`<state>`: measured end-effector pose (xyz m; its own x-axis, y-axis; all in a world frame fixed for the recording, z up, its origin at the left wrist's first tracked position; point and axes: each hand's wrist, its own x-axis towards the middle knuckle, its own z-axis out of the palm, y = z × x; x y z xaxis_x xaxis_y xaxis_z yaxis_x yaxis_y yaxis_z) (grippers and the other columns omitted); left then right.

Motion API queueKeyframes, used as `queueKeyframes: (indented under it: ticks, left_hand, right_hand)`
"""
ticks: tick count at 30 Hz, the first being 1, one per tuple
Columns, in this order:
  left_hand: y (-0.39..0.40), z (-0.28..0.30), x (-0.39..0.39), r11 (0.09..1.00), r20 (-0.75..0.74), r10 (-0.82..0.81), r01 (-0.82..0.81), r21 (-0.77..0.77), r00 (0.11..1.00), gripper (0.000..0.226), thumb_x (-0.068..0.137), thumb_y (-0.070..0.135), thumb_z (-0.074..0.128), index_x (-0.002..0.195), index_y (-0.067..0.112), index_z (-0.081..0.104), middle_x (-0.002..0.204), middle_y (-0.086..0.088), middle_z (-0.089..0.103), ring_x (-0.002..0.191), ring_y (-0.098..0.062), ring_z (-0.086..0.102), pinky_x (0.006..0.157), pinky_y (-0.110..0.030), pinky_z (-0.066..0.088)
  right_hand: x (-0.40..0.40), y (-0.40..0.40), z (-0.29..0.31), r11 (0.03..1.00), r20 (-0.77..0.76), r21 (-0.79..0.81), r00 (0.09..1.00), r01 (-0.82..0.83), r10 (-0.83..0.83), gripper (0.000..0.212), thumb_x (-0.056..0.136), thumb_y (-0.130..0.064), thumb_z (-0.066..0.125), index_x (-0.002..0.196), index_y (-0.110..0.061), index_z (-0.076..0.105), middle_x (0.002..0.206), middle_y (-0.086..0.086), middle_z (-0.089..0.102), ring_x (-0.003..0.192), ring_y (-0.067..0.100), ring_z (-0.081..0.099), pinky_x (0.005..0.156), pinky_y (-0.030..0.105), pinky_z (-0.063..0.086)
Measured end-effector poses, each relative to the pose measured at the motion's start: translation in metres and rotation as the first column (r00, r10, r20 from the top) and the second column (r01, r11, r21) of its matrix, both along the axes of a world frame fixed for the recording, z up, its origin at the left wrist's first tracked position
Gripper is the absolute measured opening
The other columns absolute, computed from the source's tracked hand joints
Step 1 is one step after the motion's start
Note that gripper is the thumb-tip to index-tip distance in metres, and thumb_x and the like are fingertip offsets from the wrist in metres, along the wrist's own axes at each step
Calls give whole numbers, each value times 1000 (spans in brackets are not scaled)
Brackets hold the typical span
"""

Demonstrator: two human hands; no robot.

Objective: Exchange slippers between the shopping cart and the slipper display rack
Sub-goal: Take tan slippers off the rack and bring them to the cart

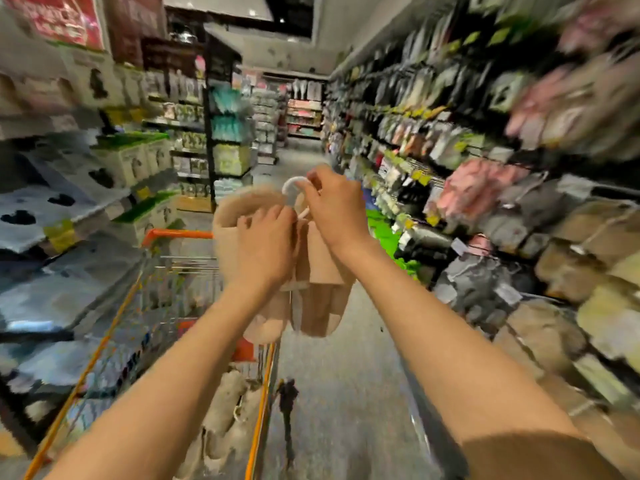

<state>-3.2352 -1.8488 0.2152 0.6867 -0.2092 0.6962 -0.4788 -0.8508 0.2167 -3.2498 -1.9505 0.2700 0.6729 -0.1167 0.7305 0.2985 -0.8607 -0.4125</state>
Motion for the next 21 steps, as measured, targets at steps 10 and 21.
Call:
queueKeyframes:
  ticks: [10, 21]
  left_hand:
    - [-171, 10, -226, 727, 108, -676, 684, -62, 729, 29, 89, 26, 35, 76, 12, 56, 73, -12, 63, 74, -32, 58, 67, -37, 29]
    - [-234, 10, -469, 30, 115, -992, 989, -148, 48, 26, 88, 24, 39, 72, 12, 56, 65, -9, 61, 63, -29, 59, 62, -34, 43]
  right_hand:
    - [-289, -135, 20, 822, -119, 184, 843, 539, -525, 24, 92, -31, 54, 78, -13, 47, 56, 3, 55, 50, 25, 63, 44, 27, 43]
    - [-552, -143, 9, 305, -45, 347, 341, 887, -939, 25, 84, -37, 60, 69, -21, 47, 67, 7, 59, 66, 25, 56, 66, 44, 49]
